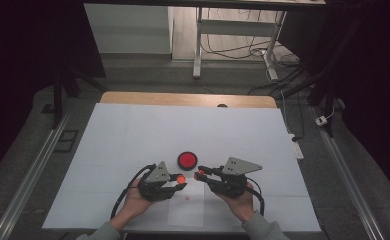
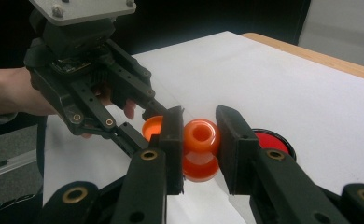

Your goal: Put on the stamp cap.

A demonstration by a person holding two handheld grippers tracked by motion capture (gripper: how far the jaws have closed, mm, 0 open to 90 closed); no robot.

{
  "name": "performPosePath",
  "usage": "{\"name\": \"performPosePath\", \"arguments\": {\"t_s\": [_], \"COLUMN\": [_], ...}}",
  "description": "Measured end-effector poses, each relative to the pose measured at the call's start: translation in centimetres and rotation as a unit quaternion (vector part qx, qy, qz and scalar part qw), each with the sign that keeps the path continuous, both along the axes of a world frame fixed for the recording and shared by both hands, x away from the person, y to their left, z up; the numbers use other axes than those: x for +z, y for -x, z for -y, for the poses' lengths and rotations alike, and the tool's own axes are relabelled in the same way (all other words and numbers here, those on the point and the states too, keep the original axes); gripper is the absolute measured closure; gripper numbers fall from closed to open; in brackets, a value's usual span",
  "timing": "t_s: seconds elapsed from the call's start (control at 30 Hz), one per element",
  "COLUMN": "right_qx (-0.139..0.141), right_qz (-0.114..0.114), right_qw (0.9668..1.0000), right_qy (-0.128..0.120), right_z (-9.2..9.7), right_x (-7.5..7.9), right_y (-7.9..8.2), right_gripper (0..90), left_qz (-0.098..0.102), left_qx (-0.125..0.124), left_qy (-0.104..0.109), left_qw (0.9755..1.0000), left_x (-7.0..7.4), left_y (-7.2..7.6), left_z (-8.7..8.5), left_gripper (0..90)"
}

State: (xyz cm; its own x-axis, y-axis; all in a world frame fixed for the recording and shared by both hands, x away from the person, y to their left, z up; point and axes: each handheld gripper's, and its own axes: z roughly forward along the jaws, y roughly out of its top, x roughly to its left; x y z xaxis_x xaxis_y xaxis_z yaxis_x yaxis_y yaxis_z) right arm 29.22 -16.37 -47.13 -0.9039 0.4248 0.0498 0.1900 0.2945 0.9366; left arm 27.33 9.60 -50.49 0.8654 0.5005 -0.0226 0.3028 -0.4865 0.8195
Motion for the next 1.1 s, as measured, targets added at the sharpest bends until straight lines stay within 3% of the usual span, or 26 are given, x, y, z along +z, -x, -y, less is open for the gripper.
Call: {"name": "performPosePath", "arguments": {"t_s": [0.63,1.1], "right_qx": [0.005,0.012], "right_qz": [0.001,-0.006], "right_qw": [1.0,0.9999], "right_qy": [-0.007,-0.007], "right_z": [-0.2,-0.7], "right_x": [0.2,0.1], "right_y": [0.2,0.3], "right_gripper": [72.0,72.0], "left_qz": [-0.006,-0.005], "left_qx": [-0.023,-0.023], "left_qy": [-0.009,-0.008], "left_qw": [0.9997,0.9997], "left_x": [-0.4,-0.4], "left_y": [-0.3,-0.3], "left_z": [2.5,2.6], "left_gripper": [64.4,64.4]}}
